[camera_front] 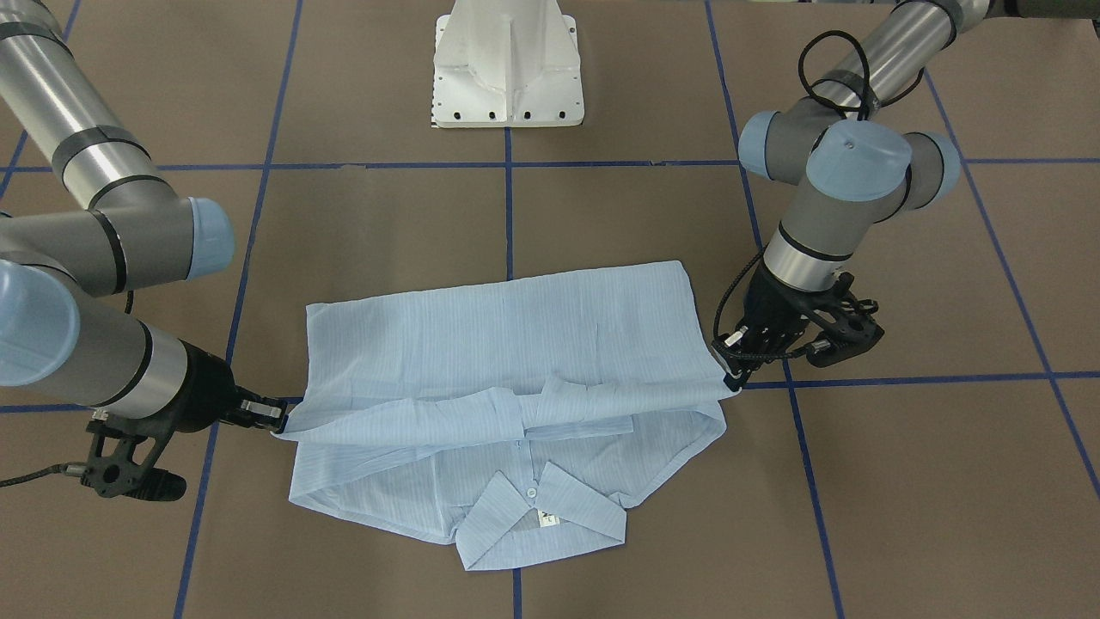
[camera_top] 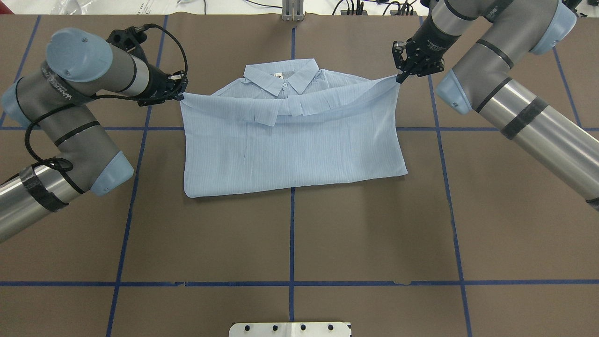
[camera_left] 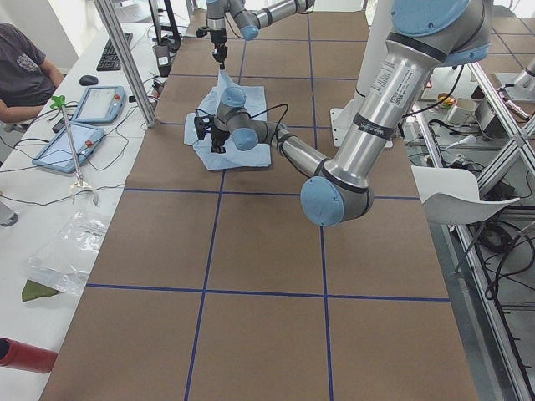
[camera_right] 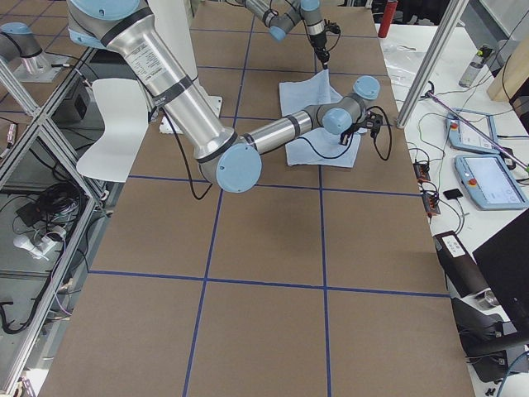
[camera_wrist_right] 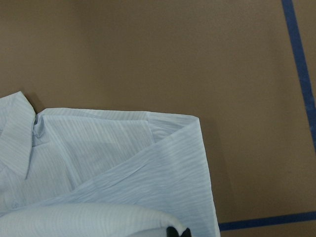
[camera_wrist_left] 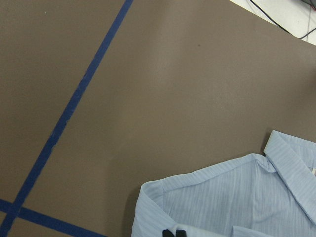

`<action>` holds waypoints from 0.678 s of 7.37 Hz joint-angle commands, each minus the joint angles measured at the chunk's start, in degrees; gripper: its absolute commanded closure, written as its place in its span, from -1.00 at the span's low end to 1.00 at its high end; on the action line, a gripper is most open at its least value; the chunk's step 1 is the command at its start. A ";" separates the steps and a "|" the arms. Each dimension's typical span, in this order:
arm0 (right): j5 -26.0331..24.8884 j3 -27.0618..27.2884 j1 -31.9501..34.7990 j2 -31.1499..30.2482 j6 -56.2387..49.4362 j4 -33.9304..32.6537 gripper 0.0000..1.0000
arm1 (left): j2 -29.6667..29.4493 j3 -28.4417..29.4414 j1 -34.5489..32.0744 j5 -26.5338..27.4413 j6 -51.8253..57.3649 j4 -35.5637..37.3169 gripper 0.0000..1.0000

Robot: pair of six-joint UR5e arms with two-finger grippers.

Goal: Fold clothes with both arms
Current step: 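Lay the hem down near the collar and open both grippers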

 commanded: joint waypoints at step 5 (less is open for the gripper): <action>-1.13 -0.19 -0.45 0.09 -0.18 0.00 -1.00 | -0.05 0.51 -0.06 0.03 -0.09 -0.09 -1.00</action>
